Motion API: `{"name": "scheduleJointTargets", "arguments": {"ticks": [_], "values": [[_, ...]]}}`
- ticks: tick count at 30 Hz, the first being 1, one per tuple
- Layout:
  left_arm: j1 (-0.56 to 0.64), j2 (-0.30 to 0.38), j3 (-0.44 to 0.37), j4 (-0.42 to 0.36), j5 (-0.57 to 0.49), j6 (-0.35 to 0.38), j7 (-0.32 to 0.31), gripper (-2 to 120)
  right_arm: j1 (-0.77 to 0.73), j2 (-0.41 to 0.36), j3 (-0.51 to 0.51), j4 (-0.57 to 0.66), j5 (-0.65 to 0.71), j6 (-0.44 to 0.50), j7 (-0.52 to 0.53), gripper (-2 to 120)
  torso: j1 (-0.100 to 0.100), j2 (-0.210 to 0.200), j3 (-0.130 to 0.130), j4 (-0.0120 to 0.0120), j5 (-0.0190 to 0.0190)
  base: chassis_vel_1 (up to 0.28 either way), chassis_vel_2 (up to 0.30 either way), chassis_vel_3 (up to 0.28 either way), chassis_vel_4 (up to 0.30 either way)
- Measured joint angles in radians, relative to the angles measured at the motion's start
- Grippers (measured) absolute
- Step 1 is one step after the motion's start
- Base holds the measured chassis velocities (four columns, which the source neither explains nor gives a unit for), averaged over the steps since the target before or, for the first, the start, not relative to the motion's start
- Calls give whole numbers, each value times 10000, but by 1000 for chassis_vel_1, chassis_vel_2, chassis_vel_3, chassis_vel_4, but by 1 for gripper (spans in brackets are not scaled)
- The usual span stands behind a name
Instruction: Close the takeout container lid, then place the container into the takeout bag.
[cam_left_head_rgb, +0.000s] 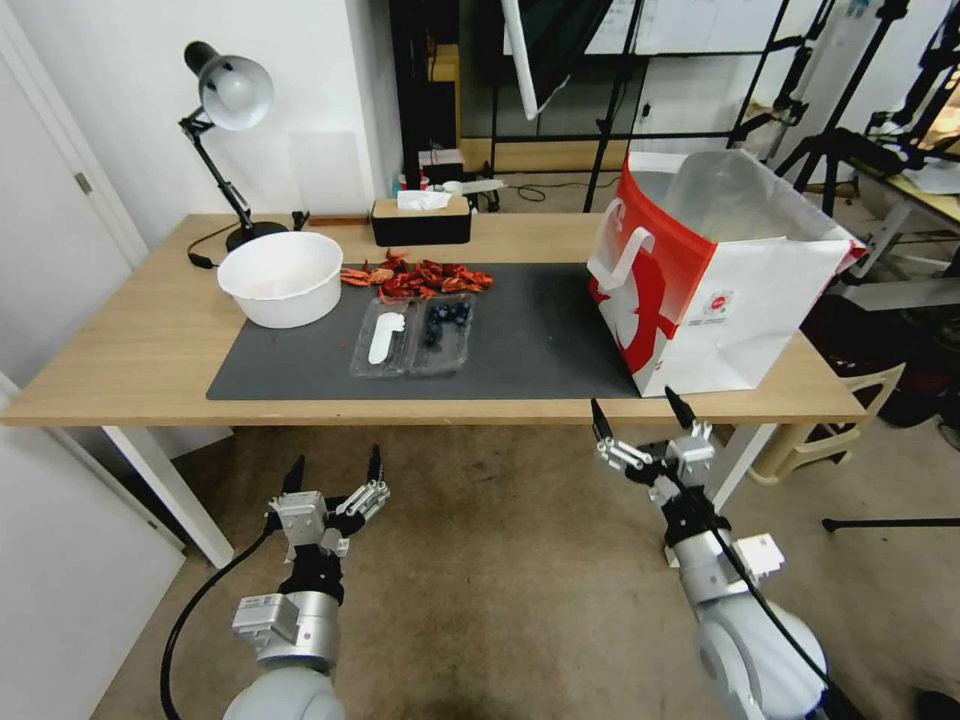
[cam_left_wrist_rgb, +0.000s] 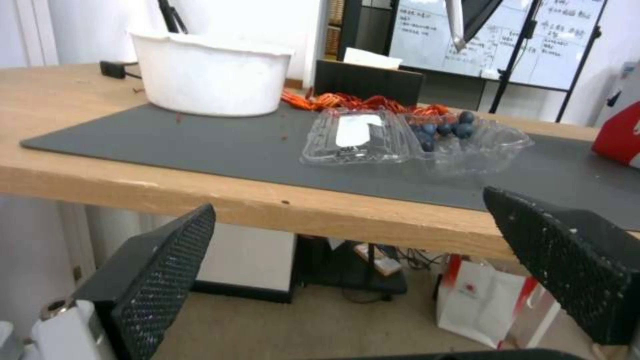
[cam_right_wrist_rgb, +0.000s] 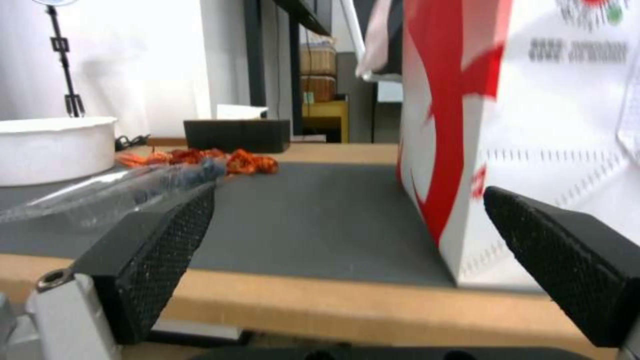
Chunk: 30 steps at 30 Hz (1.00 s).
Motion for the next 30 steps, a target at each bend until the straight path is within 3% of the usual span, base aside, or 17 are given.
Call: {"name": "scheduleJointTargets", "arguments": {"ticks": [5,7,10,12,13,15,17,18,19,25,30], "values": [[-124,151,128,-57,-1123,95,17,100,-235,208,-115,-39,-1,61,2,100,0,1,0,0,0,0,0,0,0],[-383,362,233,-242,-2671,278,-1,100,-329,273,-174,-29,-1,62,1,100,0,0,0,1,1,0,0,0,0],[-492,419,267,-291,-3126,337,-8,100,-355,284,-185,-20,1,60,-2,100,-1,0,0,1,0,0,0,0,0],[-795,570,341,-399,-4239,517,-42,100,-416,292,-210,0,16,49,-8,100,0,0,0,0,1,0,0,0,0],[-795,570,341,-399,-4239,517,-42,100,-416,292,-210,0,16,49,-8,100,0,0,0,0,1,0,0,0,0],[-1746,858,521,-594,-6658,1070,-610,100,-568,353,-358,28,-34,30,-12,100,0,1,0,0,0,0,0,0,0],[-2697,987,639,-813,-8258,1988,-1834,100,-623,423,-482,56,-102,-21,-23,100,0,0,1,-2,0,0,0,0,0],[-2697,987,639,-813,-8258,1988,-1834,100,-623,423,-482,56,-102,-21,-23,100,0,0,1,-2,0,0,0,0,0],[-3240,1023,671,-851,-9288,2380,-2337,100,-596,442,-507,95,-146,-64,-31,100,1,0,1,-2,1,0,0,0,0],[-4271,1049,749,-660,-11159,2798,-3333,100,-537,393,-449,232,-159,-278,-12,100,1,0,1,-1,1,0,0,0,0],[-4837,941,757,-246,-11839,2895,-3601,100,-534,358,-384,273,-195,-362,0,100,1,0,1,-2,2,0,0,0,0]]}}
